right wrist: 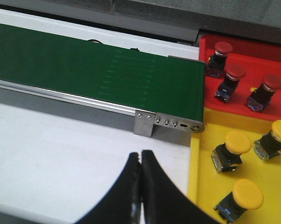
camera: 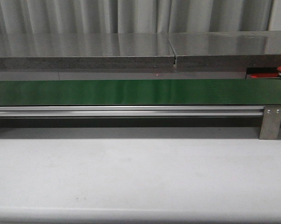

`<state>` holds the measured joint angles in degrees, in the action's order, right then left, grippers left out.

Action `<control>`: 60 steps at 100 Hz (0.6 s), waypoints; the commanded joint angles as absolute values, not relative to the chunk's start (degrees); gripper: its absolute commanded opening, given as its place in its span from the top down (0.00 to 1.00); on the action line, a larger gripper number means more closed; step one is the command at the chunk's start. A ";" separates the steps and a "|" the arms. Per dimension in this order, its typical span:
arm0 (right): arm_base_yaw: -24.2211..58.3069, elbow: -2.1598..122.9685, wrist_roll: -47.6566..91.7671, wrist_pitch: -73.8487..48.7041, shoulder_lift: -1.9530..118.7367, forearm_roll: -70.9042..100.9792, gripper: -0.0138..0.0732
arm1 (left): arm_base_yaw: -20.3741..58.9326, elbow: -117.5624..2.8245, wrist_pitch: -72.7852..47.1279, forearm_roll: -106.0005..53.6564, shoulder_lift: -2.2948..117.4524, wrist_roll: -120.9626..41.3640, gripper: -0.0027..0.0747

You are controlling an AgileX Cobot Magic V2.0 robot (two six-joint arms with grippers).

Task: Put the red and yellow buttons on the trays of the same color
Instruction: 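Set the yellow button on the belt with the left gripper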

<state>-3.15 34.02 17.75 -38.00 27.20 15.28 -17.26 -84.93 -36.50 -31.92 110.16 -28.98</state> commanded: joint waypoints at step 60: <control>-3.31 35.50 18.09 -33.75 27.29 15.79 0.92 | -17.04 -86.31 -37.60 -34.39 105.82 -28.94 0.22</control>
